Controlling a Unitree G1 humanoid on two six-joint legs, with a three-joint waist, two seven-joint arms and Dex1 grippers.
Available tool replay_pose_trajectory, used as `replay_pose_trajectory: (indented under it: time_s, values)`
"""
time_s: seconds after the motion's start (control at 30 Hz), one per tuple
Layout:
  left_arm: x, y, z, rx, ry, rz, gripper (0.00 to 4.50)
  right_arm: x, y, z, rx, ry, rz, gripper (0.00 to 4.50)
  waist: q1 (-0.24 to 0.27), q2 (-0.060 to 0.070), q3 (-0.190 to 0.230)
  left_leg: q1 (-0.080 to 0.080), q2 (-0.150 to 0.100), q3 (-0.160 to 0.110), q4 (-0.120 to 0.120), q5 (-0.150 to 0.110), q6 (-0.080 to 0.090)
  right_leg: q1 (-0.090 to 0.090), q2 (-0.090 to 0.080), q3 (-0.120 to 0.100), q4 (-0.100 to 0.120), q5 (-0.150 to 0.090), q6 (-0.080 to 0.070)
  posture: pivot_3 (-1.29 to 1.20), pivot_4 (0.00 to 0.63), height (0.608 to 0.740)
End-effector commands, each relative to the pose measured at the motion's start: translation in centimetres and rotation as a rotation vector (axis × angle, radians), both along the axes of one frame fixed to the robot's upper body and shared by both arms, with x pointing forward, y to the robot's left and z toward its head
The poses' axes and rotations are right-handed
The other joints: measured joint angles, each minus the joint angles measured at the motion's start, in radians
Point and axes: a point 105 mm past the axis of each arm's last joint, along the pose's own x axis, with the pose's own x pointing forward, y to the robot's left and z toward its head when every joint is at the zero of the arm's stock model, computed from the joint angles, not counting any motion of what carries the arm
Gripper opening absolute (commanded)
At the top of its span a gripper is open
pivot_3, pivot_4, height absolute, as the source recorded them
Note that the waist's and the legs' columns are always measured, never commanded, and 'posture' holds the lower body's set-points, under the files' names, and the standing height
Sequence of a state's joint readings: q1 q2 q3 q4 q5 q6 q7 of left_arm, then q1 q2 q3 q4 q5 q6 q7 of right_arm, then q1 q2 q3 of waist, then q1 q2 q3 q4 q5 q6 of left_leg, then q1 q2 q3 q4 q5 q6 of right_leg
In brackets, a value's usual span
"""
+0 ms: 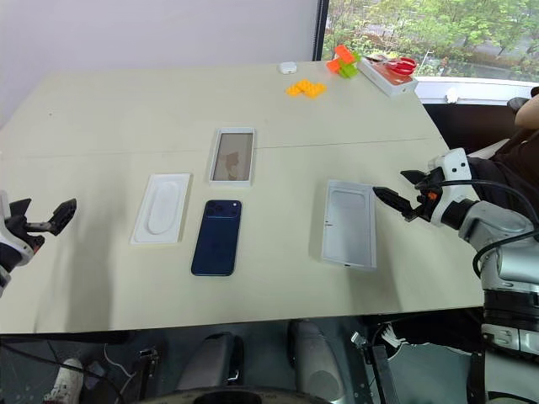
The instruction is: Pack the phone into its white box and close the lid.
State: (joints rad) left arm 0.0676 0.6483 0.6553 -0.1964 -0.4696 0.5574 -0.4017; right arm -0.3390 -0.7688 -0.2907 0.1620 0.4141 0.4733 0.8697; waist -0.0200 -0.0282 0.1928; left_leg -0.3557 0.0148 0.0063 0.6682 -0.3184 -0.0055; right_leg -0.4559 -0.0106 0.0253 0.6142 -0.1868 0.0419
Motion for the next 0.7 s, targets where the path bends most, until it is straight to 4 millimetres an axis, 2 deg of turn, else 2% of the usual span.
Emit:
replay_pose_trajectory:
  time_s: [0.03,0.47,0.6,0.7]
  values:
    - [-0.6,0.5,1.8,0.034,-0.062,0.019,4.5,0.3,0.2,1.4,-0.008,-0.054,0.015,4.42,0.001,0.0,0.0,0.0,0.0,0.0,0.0,0.0,0.0,0.0,0.0,0.0,0.0,0.0,0.0,0.0,0.15,0.726]
    - [-1.9,0.1,1.3,0.023,-0.042,0.032,4.5,0.7,2.0,1.0,0.005,-0.04,0.069,4.42,0.001,0.0,0.0,0.0,0.0,0.0,0.0,0.0,0.0,0.0,0.0,0.0,0.0,0.0,0.0,0.0,0.15,0.726]
    - [-1.7,-1.0,0.9,-0.007,-0.047,0.011,4.5,0.5,3.7,0.8,-0.004,-0.036,0.123,4.42,0.001,0.0,0.0,0.0,0.0,0.0,0.0,0.0,0.0,0.0,-0.001,0.0,0.0,0.0,0.0,0.0,0.15,0.726]
    - [-1.5,-2.2,0.7,-0.027,-0.05,-0.019,4.5,0.4,5.1,1.5,0.005,-0.057,0.162,4.42,0.001,0.0,0.0,0.0,0.0,0.0,0.001,0.0,0.0,0.0,-0.001,0.0,0.001,0.0,0.0,0.0,0.15,0.726]
